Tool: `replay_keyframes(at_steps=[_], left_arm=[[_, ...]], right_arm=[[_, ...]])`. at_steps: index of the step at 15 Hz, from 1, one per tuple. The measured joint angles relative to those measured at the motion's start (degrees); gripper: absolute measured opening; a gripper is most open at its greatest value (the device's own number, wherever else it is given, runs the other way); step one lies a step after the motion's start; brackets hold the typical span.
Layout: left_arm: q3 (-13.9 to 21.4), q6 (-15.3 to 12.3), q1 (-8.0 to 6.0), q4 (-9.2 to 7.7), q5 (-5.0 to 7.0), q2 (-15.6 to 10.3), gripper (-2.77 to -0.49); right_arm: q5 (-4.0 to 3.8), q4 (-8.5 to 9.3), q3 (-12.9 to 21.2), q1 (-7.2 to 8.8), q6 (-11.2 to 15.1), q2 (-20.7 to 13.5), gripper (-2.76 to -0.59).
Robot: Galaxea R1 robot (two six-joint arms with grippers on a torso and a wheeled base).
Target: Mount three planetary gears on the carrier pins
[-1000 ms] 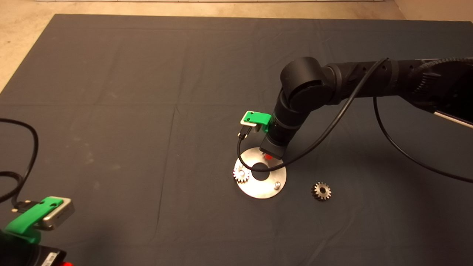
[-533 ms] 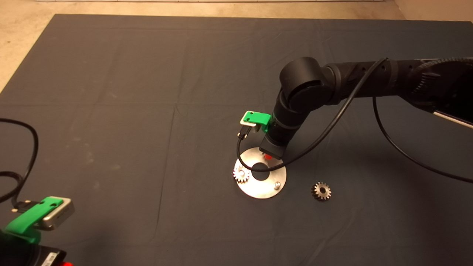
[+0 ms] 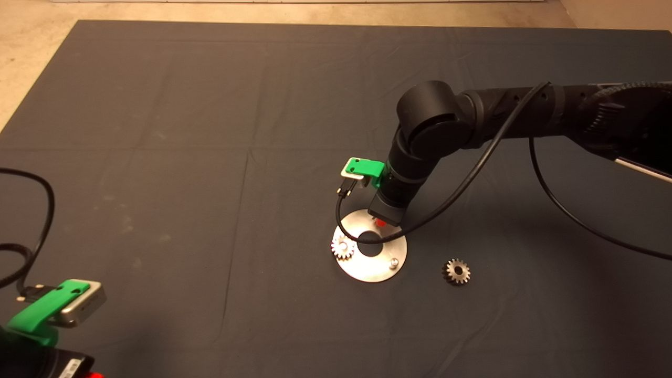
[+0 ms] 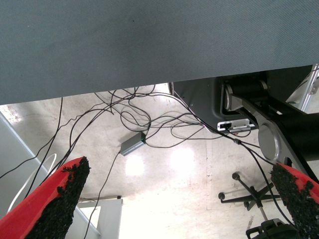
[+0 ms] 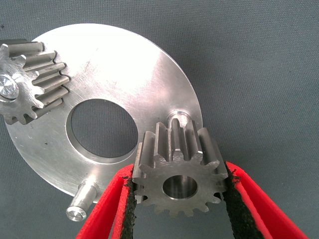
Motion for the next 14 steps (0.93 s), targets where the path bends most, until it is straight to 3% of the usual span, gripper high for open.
replay_keyframes(at_steps=[3,5,14], left_arm=[[0.0,0.0,0.00,0.00,0.02,0.0,-0.64],[0.0,0.1,0.00,0.00,0.02,0.0,-0.64],[0.0,0.1,0.00,-0.02,0.00,0.0,-0.64]], right_arm=[[0.06,0.00,-0.7,0.06,0.0,0.3,-2.25],[0.87,-0.22,-1.5,-0.30,0.0,0.4,-2.26],[0.98,-0.79,-1.6,-0.50,0.0,0.5,-2.25]])
